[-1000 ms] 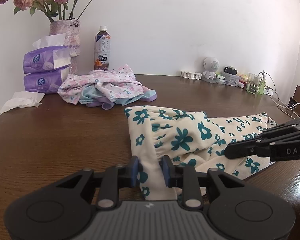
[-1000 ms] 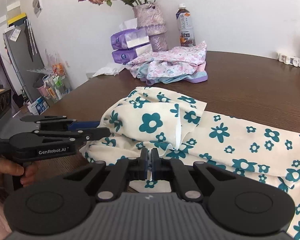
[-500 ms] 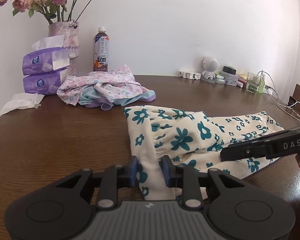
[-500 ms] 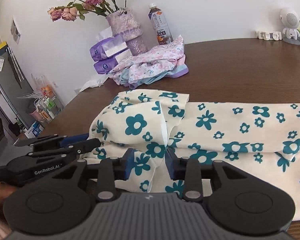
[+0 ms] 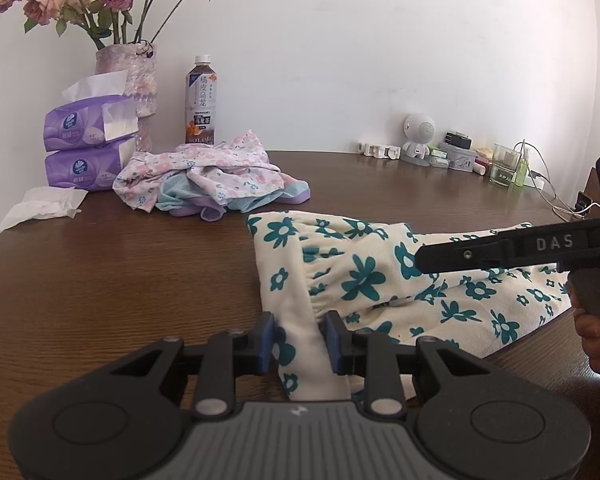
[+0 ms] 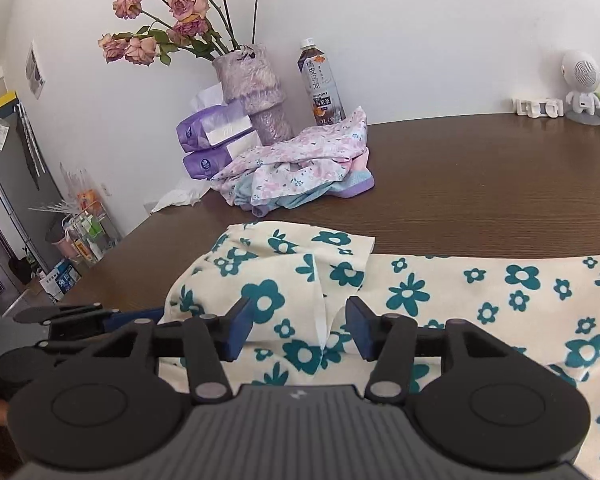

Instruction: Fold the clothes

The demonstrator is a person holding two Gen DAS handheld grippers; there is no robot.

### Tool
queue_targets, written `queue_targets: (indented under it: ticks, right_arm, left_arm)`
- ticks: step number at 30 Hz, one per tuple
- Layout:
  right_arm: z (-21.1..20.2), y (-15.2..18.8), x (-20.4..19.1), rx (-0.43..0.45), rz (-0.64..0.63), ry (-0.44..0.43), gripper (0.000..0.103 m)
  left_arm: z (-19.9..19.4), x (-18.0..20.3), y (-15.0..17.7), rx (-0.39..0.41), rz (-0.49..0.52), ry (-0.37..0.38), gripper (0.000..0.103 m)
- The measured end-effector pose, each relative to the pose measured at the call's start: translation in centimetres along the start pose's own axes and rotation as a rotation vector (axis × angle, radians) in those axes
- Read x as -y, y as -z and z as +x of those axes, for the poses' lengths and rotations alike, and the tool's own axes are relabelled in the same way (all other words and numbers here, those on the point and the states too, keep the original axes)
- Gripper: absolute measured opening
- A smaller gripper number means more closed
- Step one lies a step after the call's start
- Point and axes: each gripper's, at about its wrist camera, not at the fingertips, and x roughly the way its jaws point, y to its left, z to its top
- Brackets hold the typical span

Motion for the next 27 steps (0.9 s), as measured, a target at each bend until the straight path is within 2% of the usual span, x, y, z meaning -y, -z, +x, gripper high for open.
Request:
queue_targets:
  ticks: [1, 2, 6, 11, 15, 18, 19, 20, 21, 25, 27]
  right_arm:
    - [0.2, 0.0, 0.1, -0.005, 0.006, -0.011, 0.008]
    - [0.0, 0.1, 0.0, -0.006, -0.001, -0.017, 0.003]
    - [-1.7, 0.6, -0.7, 0.006, -0.043, -0.035, 0.002]
    - [-1.5, 1.6, -0.5, -0.078, -0.068, 0.039, 0.0]
    - [-1.6, 1.8, -0.3, -0.072, -0.06, 0.03, 0.002]
    - [-2.2, 1.2, 0.4, -0.031, -0.007, 0.004, 0.01]
    - [-2.4, 0.9, 0.8, -0.016, 0.015, -0.004, 0.021]
    - [-2.6, 0.7, 1.1, -0.002, 0.037, -0.013, 0.038]
    - [-2.8, 0.4, 1.4, 0.013, 0.059, -0.021, 0.043]
    - [-1.8, -0.5, 1.9, 0.033, 0.13, -0.06, 0.043]
    - [-1.0, -0.5, 1.7, 0.009, 0.128, -0.062, 0.033]
  left_arm:
    - [0.0, 0.0, 0.0, 0.0, 0.0, 0.0, 0.026]
    - [0.0, 0.0, 0.0, 0.0, 0.0, 0.0, 0.026]
    - [0.0, 0.0, 0.0, 0.0, 0.001, -0.001, 0.027]
    - [-0.1, 0.0, 0.1, -0.002, 0.002, -0.003, 0.032]
    - [-0.7, -0.1, 0.0, 0.021, -0.01, 0.018, 0.032]
    - [-2.0, -0.6, -0.7, 0.079, -0.05, 0.061, 0.039]
    - [-2.2, -0.8, -0.9, 0.093, -0.062, 0.056, 0.041]
    - [-2.2, -1.0, -1.3, 0.1, -0.071, 0.044, 0.041]
    - [-2.1, -1.1, -1.6, 0.1, -0.077, 0.036, 0.041]
    - [-0.4, -1.4, -1.9, 0.048, -0.085, 0.029, 0.038]
    - [0.4, -1.6, -2.0, 0.022, -0.089, 0.026, 0.037]
